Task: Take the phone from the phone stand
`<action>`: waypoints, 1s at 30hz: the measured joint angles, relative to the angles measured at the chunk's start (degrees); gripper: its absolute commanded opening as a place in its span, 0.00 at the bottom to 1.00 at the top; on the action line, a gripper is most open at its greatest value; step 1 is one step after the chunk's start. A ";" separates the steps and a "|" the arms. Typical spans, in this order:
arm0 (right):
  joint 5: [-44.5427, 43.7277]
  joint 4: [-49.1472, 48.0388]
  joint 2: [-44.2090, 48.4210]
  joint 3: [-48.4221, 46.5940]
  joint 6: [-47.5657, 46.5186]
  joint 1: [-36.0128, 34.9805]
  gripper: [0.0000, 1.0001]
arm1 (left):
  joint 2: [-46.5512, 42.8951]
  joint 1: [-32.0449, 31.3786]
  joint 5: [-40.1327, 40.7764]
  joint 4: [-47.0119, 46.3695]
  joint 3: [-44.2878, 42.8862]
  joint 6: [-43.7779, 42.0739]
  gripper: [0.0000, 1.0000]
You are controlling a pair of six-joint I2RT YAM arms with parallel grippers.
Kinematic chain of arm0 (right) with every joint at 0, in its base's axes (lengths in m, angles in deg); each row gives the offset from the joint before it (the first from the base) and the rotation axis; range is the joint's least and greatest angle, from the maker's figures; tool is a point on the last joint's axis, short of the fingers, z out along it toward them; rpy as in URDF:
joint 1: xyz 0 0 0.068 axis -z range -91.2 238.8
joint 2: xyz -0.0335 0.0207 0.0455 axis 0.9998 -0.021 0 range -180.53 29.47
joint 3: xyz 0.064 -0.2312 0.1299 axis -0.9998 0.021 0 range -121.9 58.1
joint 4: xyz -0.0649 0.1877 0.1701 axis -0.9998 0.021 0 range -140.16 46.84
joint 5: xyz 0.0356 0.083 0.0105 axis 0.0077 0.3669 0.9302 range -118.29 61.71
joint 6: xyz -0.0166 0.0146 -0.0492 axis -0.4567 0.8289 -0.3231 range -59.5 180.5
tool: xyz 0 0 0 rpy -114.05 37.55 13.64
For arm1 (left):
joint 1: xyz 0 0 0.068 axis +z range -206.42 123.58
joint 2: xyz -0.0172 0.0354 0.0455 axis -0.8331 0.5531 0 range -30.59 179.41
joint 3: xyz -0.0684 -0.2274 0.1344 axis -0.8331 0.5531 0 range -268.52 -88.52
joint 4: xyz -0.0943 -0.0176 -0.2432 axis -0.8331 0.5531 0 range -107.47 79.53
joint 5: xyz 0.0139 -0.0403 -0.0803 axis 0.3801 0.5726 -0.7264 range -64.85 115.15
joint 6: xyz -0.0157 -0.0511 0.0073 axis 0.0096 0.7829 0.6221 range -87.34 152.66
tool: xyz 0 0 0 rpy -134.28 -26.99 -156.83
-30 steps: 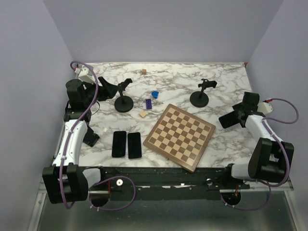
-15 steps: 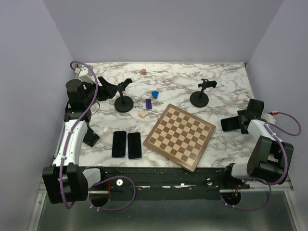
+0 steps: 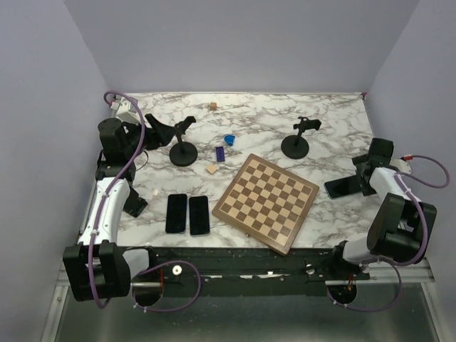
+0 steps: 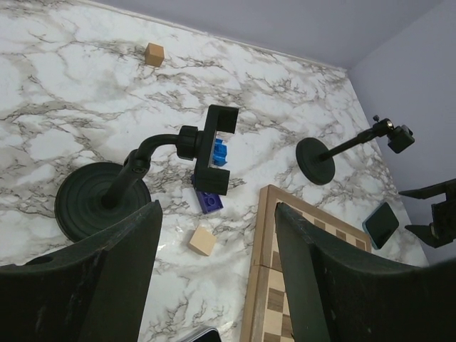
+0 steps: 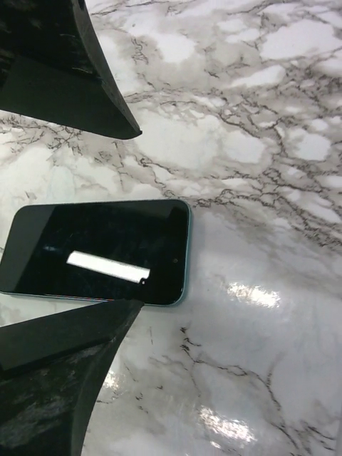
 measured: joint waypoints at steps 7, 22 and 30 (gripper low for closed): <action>1.66 1.66 5.14 -2.80 -9.27 0.02 1.00 | -0.02 -0.02 -0.83 -0.96 0.15 0.48 0.72; 43.89 -10.95 26.60 -8.66 -11.21 -2.78 1.00 | -16.70 -4.22 -1.20 -6.69 8.04 -0.83 0.73; 54.34 -12.94 32.26 -19.06 -12.15 -4.15 1.00 | -33.90 -7.54 1.22 -9.60 10.99 2.40 0.73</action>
